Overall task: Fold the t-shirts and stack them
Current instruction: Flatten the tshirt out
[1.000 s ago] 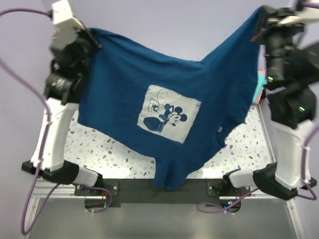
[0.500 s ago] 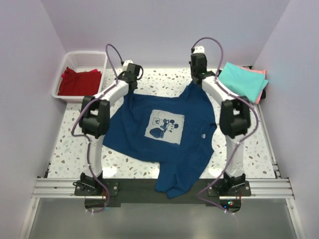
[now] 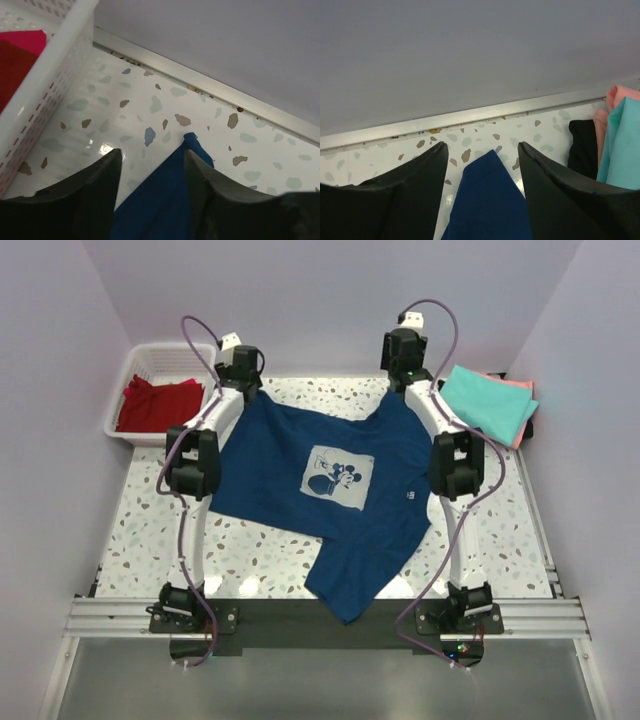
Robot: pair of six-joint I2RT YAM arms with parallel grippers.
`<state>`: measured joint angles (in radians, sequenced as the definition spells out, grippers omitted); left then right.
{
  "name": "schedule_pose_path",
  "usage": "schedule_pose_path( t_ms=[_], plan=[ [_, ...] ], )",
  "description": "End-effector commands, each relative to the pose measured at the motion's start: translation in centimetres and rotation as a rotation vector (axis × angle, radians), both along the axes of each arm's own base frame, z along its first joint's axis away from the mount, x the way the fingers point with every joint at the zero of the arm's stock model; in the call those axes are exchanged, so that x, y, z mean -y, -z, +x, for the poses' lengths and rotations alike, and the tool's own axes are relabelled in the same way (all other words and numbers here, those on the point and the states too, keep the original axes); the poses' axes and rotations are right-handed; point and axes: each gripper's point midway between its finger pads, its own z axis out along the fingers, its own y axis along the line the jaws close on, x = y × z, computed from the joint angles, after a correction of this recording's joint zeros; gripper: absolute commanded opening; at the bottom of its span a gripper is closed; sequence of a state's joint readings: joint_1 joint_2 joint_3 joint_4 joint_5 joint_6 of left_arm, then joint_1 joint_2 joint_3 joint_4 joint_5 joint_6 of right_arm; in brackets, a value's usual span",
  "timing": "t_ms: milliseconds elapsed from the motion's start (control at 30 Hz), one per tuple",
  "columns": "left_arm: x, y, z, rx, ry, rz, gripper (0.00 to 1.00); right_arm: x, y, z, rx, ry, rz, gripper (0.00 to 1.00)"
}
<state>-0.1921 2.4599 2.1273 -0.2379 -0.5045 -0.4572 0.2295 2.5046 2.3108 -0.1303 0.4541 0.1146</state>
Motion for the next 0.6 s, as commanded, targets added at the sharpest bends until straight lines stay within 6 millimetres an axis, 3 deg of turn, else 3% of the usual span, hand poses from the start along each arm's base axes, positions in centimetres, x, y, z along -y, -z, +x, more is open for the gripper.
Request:
schedule_pose_path(
  t_ms=[0,67,100,200,233,267,300,333,367,400,433,467,500,567],
  plan=[
    [-1.4,-6.9,0.6,0.176,-0.030,-0.017,0.67,1.4,-9.8,-1.3,0.190,0.052,0.067,0.66],
    [-1.8,-7.3,0.2,0.161,-0.035,-0.011,0.69,1.6,-9.9,-2.3,0.144,0.056,0.074,0.68],
    [-1.2,-7.7,0.3,0.158,-0.001,-0.025,0.69,1.5,-10.9,-3.0,0.140,0.056,0.086,0.68],
    [-0.3,-7.3,-1.2,0.063,0.058,-0.041,0.69,0.5,-9.3,-5.6,0.014,0.026,0.128,0.68],
    [-0.4,-6.1,-2.6,-0.014,0.063,-0.039,0.69,0.3,-9.4,-7.4,-0.036,0.030,0.149,0.68],
    [-0.2,-6.8,-3.4,-0.027,0.078,-0.047,0.69,-0.2,-9.3,-8.4,-0.066,0.006,0.165,0.68],
    [0.4,-5.5,-4.5,-0.082,0.116,-0.067,0.68,-0.4,-7.5,-9.8,-0.131,-0.003,0.173,0.69],
    [0.6,-4.6,-6.0,-0.142,0.128,-0.065,0.67,-0.6,-7.8,-11.6,-0.168,0.000,0.207,0.69],
    [0.6,-5.6,-7.0,-0.147,0.142,-0.066,0.66,-0.9,-7.0,-12.7,-0.206,-0.012,0.218,0.68],
    [0.5,-4.0,-8.6,-0.207,0.140,-0.057,0.66,-1.6,-4.4,-14.4,-0.288,-0.031,0.224,0.68],
    [0.4,-3.4,-9.8,-0.242,0.148,-0.053,0.66,-1.8,-3.6,-15.7,-0.324,-0.028,0.241,0.69],
    [0.4,-4.4,-10.7,-0.236,0.155,-0.057,0.66,-2.0,-3.6,-16.8,-0.339,-0.034,0.251,0.69],
    [0.3,-2.7,-12.3,-0.288,0.160,-0.058,0.66,-2.4,-1.2,-18.5,-0.406,-0.039,0.243,0.68],
    [0.5,-3.1,-13.7,-0.297,0.182,-0.062,0.65,-2.6,-0.1,-20.3,-0.447,-0.031,0.252,0.68]
  ],
)
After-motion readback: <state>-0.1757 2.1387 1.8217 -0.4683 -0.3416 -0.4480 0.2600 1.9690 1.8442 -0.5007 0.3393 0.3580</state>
